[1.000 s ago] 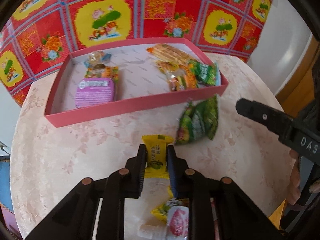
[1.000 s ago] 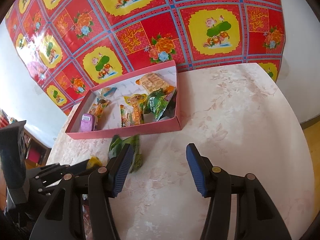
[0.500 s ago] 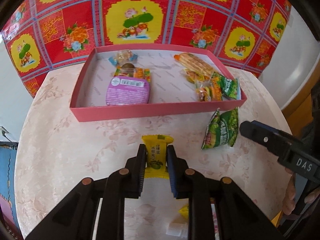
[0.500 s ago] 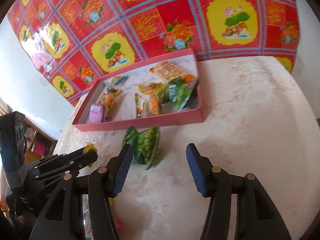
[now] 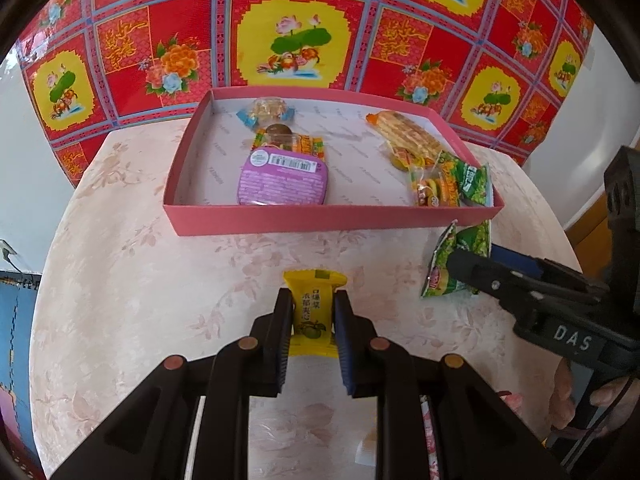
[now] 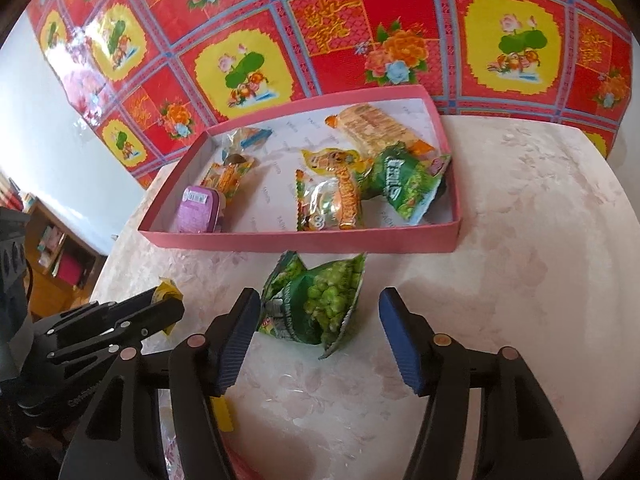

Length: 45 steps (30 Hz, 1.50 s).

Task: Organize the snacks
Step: 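Carry the yellow candy into the box with the left tool while the right tool carries the green bag there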

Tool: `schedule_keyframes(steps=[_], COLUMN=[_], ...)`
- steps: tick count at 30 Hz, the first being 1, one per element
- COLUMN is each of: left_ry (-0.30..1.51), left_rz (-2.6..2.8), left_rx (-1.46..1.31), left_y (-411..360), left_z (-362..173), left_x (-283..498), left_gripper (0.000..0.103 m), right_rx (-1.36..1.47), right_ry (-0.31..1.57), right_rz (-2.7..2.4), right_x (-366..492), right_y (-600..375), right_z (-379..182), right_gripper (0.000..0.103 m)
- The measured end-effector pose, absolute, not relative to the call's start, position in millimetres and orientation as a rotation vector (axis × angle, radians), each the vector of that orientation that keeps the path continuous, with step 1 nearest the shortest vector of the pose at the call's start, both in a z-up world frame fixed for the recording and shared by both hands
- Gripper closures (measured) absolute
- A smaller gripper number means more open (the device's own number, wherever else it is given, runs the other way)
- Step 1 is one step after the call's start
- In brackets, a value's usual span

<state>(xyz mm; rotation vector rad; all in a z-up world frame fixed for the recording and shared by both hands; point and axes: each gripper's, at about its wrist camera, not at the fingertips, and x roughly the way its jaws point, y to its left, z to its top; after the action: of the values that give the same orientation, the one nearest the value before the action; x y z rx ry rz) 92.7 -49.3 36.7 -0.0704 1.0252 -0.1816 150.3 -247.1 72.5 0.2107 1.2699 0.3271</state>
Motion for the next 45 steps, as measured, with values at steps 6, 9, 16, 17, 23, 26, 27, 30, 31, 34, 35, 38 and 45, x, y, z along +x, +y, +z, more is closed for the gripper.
schedule_keyframes(steps=[6, 9, 16, 17, 23, 26, 27, 30, 31, 34, 35, 38, 45], left_ry=[1.017, 1.010, 0.988, 0.985, 0.967, 0.956, 0.954, 0.943, 0.940, 0.928, 0.922, 0.913, 0.872], left_rz=[-0.178, -0.177, -0.174, -0.174, -0.173, -0.172, -0.172, -0.171, -0.170, -0.171, -0.169, -0.168, -0.171], left_rx=[-0.078, -0.080, -0.082, -0.081, -0.084, -0.086, -0.087, -0.094, -0.096, -0.096, -0.095, -0.096, -0.076], left_y=[-46.2, -45.3, -44.1, -44.2, -45.0, -44.8, -44.5, -43.4, -43.2, -43.8, -44.3, -45.9, -51.2], left_z=[39.1, 41.7, 50.1, 51.5, 58.7, 62.3, 63.5, 68.8, 70.7, 75.9, 78.3, 82.7, 101.6], left_x=[92.1, 91.4, 89.2, 89.1, 89.3, 91.2, 92.1, 96.0, 97.5, 102.4, 104.8, 111.1, 128.9], left_gripper=[0.082, 0.082, 0.082, 0.082, 0.082, 0.082, 0.082, 0.082, 0.082, 0.082, 0.082, 0.082, 0.082], right_rx=[0.201, 0.206, 0.207, 0.209, 0.210, 0.214, 0.212, 0.213, 0.215, 0.219, 0.219, 0.212, 0.195], right_ry=[1.257, 1.253, 1.213, 1.208, 1.180, 1.174, 1.172, 1.165, 1.162, 1.153, 1.149, 1.140, 1.105], right_rz=[0.352, 0.357, 0.360, 0.362, 0.371, 0.373, 0.373, 0.373, 0.373, 0.371, 0.370, 0.368, 0.369], right_x=[147.2, 145.8, 141.6, 141.4, 142.0, 144.1, 144.8, 147.1, 148.5, 153.4, 155.6, 161.9, 178.2], right_y=[-245.1, -246.5, -250.4, -250.4, -250.4, -250.4, -250.5, -250.6, -250.8, -251.8, -252.2, -251.8, -250.6], right_z=[74.4, 76.8, 94.0, 96.4, 110.2, 115.0, 116.2, 120.5, 122.2, 126.5, 128.2, 133.9, 149.6], right_gripper=[0.056, 0.057, 0.057, 0.057, 0.057, 0.057, 0.057, 0.057, 0.057, 0.057, 0.057, 0.057, 0.057])
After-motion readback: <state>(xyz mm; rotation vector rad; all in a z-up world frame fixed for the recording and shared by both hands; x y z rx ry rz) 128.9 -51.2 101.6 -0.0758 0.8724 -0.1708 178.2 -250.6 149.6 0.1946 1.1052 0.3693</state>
